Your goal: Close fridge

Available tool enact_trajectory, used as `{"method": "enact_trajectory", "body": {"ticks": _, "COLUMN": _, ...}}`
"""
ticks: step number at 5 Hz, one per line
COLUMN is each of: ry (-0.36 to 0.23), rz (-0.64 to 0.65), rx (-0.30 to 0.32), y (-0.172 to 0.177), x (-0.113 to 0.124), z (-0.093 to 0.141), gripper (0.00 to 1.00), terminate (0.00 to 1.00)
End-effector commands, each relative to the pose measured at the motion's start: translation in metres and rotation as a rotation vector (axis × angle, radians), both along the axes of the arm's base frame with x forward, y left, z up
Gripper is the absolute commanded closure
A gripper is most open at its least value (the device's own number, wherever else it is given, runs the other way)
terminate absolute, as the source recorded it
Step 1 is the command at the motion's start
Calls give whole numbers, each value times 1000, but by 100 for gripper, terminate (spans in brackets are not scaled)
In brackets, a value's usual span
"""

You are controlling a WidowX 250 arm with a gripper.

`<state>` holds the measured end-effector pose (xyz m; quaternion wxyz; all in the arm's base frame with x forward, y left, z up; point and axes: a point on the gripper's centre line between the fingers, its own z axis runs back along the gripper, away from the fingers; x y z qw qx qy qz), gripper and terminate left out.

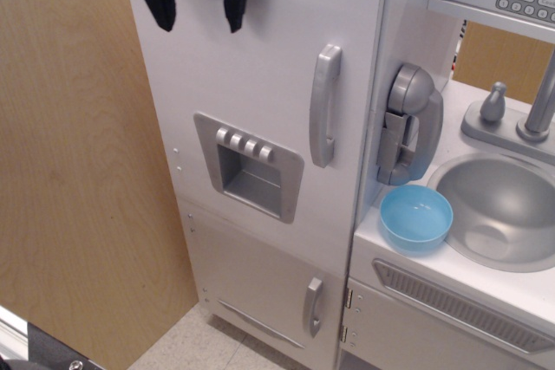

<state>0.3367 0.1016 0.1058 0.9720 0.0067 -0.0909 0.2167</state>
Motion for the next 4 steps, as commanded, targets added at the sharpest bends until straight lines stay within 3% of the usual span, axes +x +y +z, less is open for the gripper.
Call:
{"method": "enact_trajectory", "body": {"ticks": 1, "ry": -56, "rz": -144, "rx": 15, "y": -6, "x": -45, "z": 20, "gripper": 0, "terminate": 0}}
{"method": "enact_trajectory", "body": {"ticks": 3, "ry": -56, "rz": -144, "rx": 15, "y": -6, "x": -45, "z": 20, "gripper": 0, "terminate": 0}}
{"method": "enact_trajectory", "body": {"ticks": 4, "ry": -56, "rz": -144, "rx": 15, "y": -6, "x": -45, "z": 20, "gripper": 0, "terminate": 100}}
